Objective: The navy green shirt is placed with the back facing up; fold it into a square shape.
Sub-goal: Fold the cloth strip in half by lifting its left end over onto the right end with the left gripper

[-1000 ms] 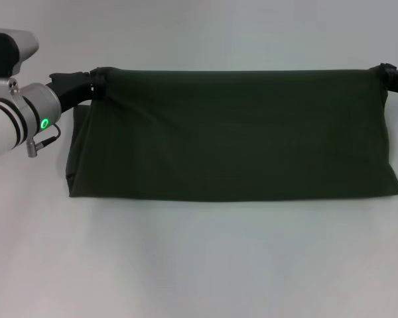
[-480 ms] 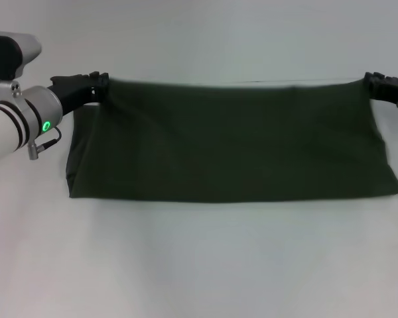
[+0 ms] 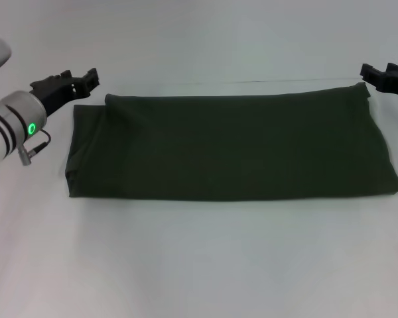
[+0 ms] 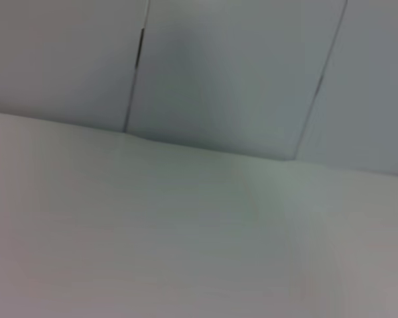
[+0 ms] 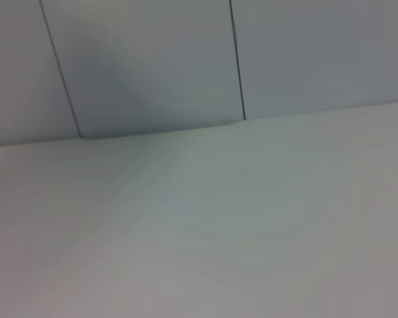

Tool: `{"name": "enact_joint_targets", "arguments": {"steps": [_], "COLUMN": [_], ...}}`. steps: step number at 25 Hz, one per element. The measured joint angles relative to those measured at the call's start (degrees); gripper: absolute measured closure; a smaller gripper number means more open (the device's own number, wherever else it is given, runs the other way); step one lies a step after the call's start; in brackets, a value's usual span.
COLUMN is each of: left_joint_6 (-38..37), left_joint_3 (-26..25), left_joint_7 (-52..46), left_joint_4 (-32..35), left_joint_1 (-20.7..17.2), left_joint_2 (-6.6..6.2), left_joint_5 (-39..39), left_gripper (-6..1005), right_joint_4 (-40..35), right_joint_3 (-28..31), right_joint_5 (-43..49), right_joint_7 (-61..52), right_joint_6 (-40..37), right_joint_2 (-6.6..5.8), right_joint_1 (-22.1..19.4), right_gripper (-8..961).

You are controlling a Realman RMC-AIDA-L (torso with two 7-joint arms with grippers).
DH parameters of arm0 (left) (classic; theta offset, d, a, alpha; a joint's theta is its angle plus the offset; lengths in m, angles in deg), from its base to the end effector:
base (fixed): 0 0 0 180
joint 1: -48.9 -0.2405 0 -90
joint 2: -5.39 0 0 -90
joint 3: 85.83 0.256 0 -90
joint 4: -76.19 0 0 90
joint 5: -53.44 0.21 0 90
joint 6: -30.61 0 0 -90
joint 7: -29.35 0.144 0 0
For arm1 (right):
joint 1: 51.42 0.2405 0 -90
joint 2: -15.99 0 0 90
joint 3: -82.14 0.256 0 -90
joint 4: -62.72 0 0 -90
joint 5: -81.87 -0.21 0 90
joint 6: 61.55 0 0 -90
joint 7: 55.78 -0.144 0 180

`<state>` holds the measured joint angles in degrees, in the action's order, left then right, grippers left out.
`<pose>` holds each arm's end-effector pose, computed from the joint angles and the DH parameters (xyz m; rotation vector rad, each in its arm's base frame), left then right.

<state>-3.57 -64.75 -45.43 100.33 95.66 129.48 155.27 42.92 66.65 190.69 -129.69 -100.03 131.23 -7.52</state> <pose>-0.2662 0.4537 -0.0064 -1.8131 -1.0006 -0.5939 0.3166 0.4486 0.0488 -1.7957 0.9654 0.4997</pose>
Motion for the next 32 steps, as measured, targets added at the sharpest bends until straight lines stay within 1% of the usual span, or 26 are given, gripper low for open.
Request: {"name": "enact_joint_targets", "arguments": {"steps": [2, 4, 5, 6, 7, 11, 14, 16, 17, 18, 19, 20, 23, 25, 27, 29, 30, 32], "left_joint_6": [-4.4, -12.4, -17.8, -20.7, -25.5, -37.8, -41.8, -43.2, -43.2, -43.5, -43.4, -43.4, -43.2, -42.0, -40.5, -37.9, -37.9, -34.1], "left_joint_3": [0.0, 0.0, 0.0, 0.0, 0.0, 0.6, 1.2, 1.5, 1.5, 1.6, 1.7, 1.7, 1.7, 1.7, 1.7, 1.7, 1.7, 1.7], "left_joint_7": [-0.2, -0.3, -0.4, -0.4, -0.6, -1.1, -1.1, -0.9, -0.9, -0.7, -0.2, 0.2, 0.9, 1.8, 2.6, 3.3, 3.3, 3.7], "left_joint_4": [0.2, 1.0, 1.7, 2.1, 2.9, 5.2, 5.7, 5.9, 5.9, 6.0, 6.0, 6.1, 6.2, 6.3, 6.3, 6.3, 6.3, 6.3], "left_joint_1": [-1.5, -3.9, -5.3, -6.2, -7.7, -11.9, -13.8, -14.8, -14.8, -15.6, -15.9, -16.0, -16.2, -16.3, -16.3, -16.3, -16.3, -16.4], "left_joint_2": [-0.07, -0.13, -0.15, -0.17, -0.20, -0.12, -0.10, -0.08, -0.08, -0.01, 0.04, 0.07, 0.12, 0.12, 0.12, 0.12, 0.12, 0.20], "left_joint_5": [-0.4, -0.5, -0.5, -0.5, -0.5, 0.0, 0.1, 0.6, 0.6, 1.9, 2.7, 3.2, 4.3, 5.9, 7.0, 8.1, 8.1, 9.1], "left_gripper": [479, 400, 361, 321, 282, 187, 116, 87, 83, 79, 74, 74, 75, 75, 75, 75, 75, 74], "right_joint_4": [0.0, -0.8, -1.9, -3.1, -4.5, -9.5, -11.9, -13.1, -13.5, -13.8, -14.1, -14.1, -14.1, -14.1, -14.1, -14.1, -14.1, -14.1], "right_joint_3": [-0.5, -1.5, -2.0, -2.6, -3.1, -4.4, -4.4, -4.5, -4.5, -4.5, -4.6, -4.6, -5.4, -6.5, -7.9, -8.9, -9.3, -9.3], "right_joint_5": [0.2, 0.3, 0.3, 0.3, 0.3, 0.1, 0.1, 0.3, 0.3, 0.4, 0.4, 0.4, 0.4, 0.5, 0.5, 0.6, 0.6, 0.6], "right_joint_7": [-1.2, -3.2, -4.7, -6.1, -7.5, -10.3, -12.0, -14.2, -15.6, -17.0, -19.9, -19.9, -24.9, -28.0, -30.6, -32.6, -33.9, -34.2], "right_joint_6": [-2.4, -6.3, -9.0, -11.4, -13.9, -21.6, -26.0, -28.6, -30.0, -31.3, -33.5, -33.5, -36.8, -38.1, -38.8, -39.0, -39.1, -39.1], "right_joint_2": [-0.21, -0.32, -0.27, -0.12, 0.14, 1.46, 1.94, 1.82, 1.63, 1.32, 0.47, 0.47, -1.22, -2.12, -2.77, -3.15, -3.30, -3.31], "right_joint_1": [-0.8, -2.1, -3.1, -4.1, -5.2, -9.4, -11.8, -13.1, -13.7, -14.3, -15.3, -15.3, -16.7, -17.5, -18.2, -18.7, -19.1, -19.2], "right_gripper": [477, 311, 228, 227, 226, 222, 219, 219, 219, 220, 220, 221, 223, 224, 225, 226, 227, 228]}}
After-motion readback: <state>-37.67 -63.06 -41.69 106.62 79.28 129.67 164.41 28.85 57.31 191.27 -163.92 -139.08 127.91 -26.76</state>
